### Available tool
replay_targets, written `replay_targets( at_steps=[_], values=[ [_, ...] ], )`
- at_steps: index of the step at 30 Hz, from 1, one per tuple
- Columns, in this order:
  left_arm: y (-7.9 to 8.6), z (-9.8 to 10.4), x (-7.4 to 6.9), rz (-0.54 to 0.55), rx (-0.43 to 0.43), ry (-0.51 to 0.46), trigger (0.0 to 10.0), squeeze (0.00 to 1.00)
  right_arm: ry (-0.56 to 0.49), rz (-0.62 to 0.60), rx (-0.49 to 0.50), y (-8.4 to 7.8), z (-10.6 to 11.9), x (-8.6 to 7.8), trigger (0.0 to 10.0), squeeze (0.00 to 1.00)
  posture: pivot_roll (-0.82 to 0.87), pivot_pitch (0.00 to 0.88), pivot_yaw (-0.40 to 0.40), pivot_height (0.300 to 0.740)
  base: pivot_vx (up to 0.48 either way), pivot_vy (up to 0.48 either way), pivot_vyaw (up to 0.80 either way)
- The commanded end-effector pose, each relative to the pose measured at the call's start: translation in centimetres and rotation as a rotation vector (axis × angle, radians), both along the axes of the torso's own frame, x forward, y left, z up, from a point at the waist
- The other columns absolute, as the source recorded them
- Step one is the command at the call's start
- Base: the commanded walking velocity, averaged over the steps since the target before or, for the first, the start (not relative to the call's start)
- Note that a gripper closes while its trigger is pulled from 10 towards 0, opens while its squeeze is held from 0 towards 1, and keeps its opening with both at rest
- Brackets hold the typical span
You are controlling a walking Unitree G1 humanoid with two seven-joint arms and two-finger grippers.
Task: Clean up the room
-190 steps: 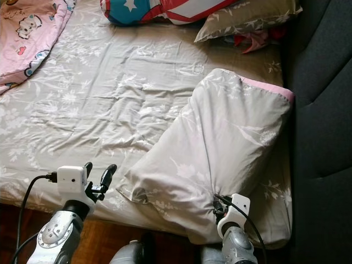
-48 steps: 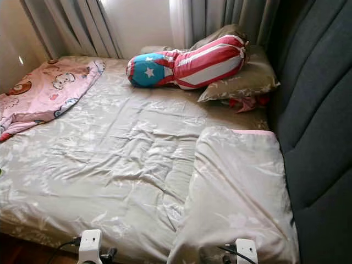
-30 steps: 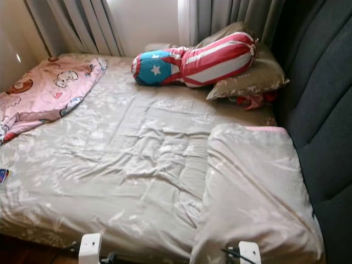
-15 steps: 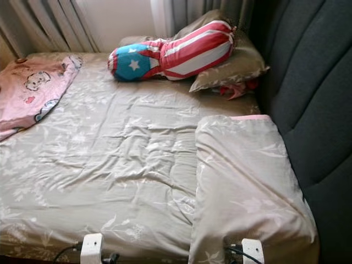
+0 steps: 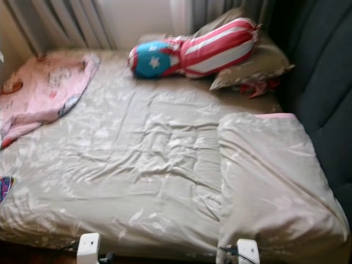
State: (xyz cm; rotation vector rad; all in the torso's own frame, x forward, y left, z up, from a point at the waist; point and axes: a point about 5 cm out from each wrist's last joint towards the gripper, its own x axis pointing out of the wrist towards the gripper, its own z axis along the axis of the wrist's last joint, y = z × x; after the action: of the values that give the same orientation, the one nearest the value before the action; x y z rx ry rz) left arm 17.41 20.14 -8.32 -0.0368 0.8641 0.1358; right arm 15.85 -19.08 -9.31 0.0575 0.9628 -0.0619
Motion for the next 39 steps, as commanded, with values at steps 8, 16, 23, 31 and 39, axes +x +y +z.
replay_targets(
  at_steps=[8, 16, 23, 31, 39],
  values=[
    [-0.25, -0.15, -0.2, 0.003, -0.003, 0.009, 10.0, 0.0, 0.025, 0.011, -0.004, -0.37, -0.23, -0.66, 10.0, 0.0, -0.11, 0.153, 0.04, 0.74, 0.0, 0.401, 0.0],
    [-0.33, -0.2, -0.26, 0.005, -0.004, 0.013, 10.0, 0.0, 0.025, 0.008, -0.004, -0.41, -0.22, -0.66, 10.0, 0.0, -0.11, 0.154, 0.039, 0.74, 0.0, 0.4, 0.0],
    [-0.4, -0.22, -0.27, 0.013, -0.006, 0.015, 10.0, 0.0, 0.024, 0.007, -0.005, -0.5, -0.19, -0.62, 10.0, 0.0, -0.11, 0.154, 0.036, 0.74, 0.0, 0.401, 0.0],
    [-0.21, -0.23, -0.33, 0.018, -0.005, 0.019, 10.0, 0.0, 0.022, 0.007, 0.0, -0.44, -0.18, -0.58, 10.0, 0.0, -0.11, 0.156, 0.037, 0.74, 0.0, 0.401, 0.0],
    [-0.09, -0.2, -0.32, 0.028, -0.006, 0.016, 10.0, 0.0, 0.024, 0.011, 0.0, -0.46, -0.19, -0.61, 10.0, 0.0, -0.1, 0.153, 0.031, 0.74, 0.0, 0.4, 0.0]
  ],
)
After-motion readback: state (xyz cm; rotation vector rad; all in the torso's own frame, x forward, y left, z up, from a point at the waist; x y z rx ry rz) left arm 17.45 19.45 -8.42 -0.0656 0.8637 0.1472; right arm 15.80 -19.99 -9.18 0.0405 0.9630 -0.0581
